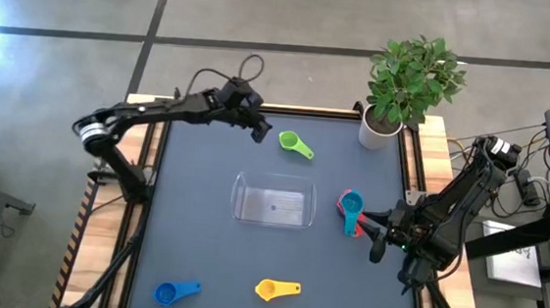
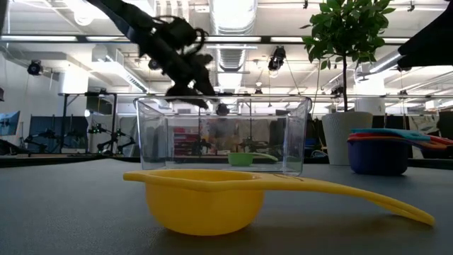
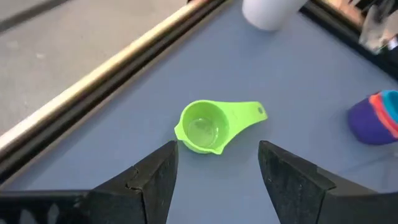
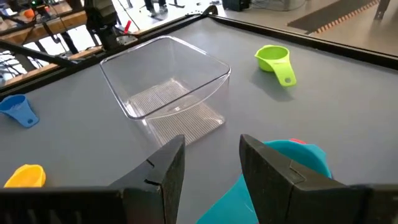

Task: Nest measuring cups in basket
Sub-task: Stack the green measuring cup on top of the light blue measuring cup

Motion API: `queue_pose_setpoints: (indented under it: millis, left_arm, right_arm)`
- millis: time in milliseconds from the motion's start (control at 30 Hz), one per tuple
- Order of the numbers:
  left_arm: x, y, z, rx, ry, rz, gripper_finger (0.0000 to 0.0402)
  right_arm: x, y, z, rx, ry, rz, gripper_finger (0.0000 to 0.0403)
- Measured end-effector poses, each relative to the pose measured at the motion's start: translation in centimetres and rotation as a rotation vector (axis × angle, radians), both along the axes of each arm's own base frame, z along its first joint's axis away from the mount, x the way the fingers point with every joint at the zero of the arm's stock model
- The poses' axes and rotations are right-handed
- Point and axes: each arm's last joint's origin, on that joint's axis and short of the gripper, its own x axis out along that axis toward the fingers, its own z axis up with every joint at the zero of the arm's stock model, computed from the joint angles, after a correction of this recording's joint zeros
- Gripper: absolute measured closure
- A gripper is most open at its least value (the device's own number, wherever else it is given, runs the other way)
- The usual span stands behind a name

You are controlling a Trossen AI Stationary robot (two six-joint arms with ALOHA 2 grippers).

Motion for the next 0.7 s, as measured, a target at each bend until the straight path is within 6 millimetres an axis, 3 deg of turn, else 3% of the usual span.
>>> queue_pose_setpoints:
  millis: [333, 533, 700]
  left_arm:
    - [5.5, 3.7, -3.7, -0.046, 0.143, 0.059, 0.0196]
    - [7.4, 5.2, -5.7, -0.064, 0.361, 0.119, 0.0196]
    - [8.6, 5.2, -7.0, -0.086, 0.413, 0.098, 0.0196]
  right_arm:
    - [0.0, 0.0, 0.0, 0.006, -0.003, -0.001, 0.0264]
    - [0.0, 0.0, 0.0, -0.001, 0.002, 0.003, 0.0266]
    - [0.0, 0.0, 0.0, -0.014, 0.009, 0.01, 0.0266]
